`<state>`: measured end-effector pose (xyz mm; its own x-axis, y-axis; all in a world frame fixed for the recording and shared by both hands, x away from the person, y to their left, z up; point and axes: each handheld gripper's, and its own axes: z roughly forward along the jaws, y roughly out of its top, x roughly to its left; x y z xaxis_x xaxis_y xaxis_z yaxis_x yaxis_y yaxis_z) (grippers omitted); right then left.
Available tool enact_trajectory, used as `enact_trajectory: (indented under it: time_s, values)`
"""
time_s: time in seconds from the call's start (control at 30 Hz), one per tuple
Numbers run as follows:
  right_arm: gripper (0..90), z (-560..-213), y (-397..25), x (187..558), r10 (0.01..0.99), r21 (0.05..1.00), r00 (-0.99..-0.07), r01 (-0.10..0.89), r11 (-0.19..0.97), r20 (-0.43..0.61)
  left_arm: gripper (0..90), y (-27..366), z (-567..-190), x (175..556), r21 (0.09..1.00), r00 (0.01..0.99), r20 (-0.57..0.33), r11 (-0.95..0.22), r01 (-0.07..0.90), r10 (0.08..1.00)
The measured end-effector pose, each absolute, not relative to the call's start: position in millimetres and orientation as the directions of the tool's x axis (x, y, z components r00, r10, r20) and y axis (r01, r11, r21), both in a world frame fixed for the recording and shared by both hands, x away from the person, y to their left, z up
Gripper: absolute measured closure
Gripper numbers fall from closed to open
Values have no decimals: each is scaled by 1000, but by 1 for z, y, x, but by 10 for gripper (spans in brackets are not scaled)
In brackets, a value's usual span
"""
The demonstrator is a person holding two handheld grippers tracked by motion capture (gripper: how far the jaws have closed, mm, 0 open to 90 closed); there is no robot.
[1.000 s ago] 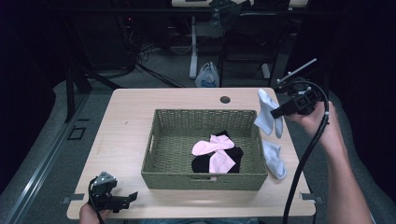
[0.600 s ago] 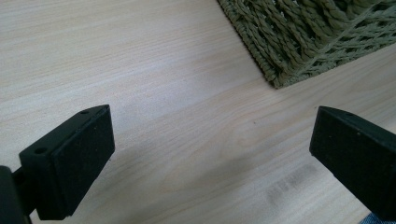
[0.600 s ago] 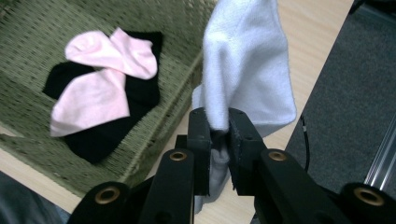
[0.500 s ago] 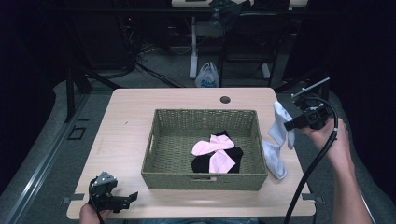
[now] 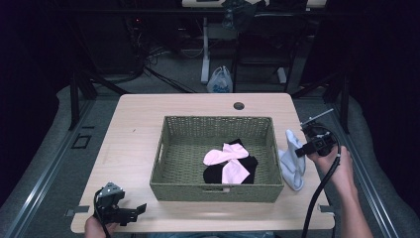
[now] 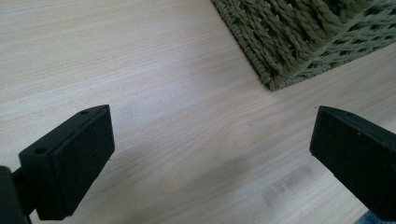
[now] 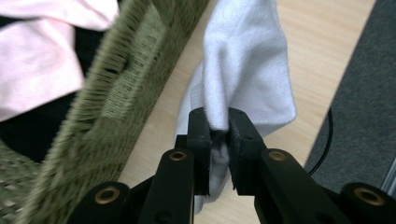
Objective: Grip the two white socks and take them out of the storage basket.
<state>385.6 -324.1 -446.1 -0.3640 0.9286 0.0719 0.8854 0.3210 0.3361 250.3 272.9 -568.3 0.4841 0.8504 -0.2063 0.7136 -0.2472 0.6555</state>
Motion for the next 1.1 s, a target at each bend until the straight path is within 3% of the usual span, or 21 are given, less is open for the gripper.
enact_trajectory:
  time_s: [0.43, 0.63, 0.77, 0.8, 1.0, 1.1]
  values:
    - [786, -508, -319, 395, 939, 302, -326, 911, 282, 106, 1, 273, -568, 250, 654, 486, -207, -249, 714, 849]
    - [585, -510, -319, 393, 936, 327, -336, 901, 286, 108, 1, 274, -569, 251, 652, 485, -209, -249, 716, 849]
    - [427, -488, -317, 381, 933, 378, -352, 876, 299, 76, 2, 273, -568, 251, 655, 486, -209, -247, 714, 849]
    - [427, -488, -317, 381, 933, 378, -352, 876, 299, 76, 2, 273, -568, 251, 655, 486, -209, -247, 714, 849]
    - [164, -453, -309, 347, 905, 497, -423, 795, 347, 46, 2, 273, -567, 251, 654, 489, -209, -251, 713, 847]
    - [126, -445, -307, 332, 897, 536, -441, 764, 359, 28, 2, 273, -568, 251, 657, 488, -207, -249, 711, 848]
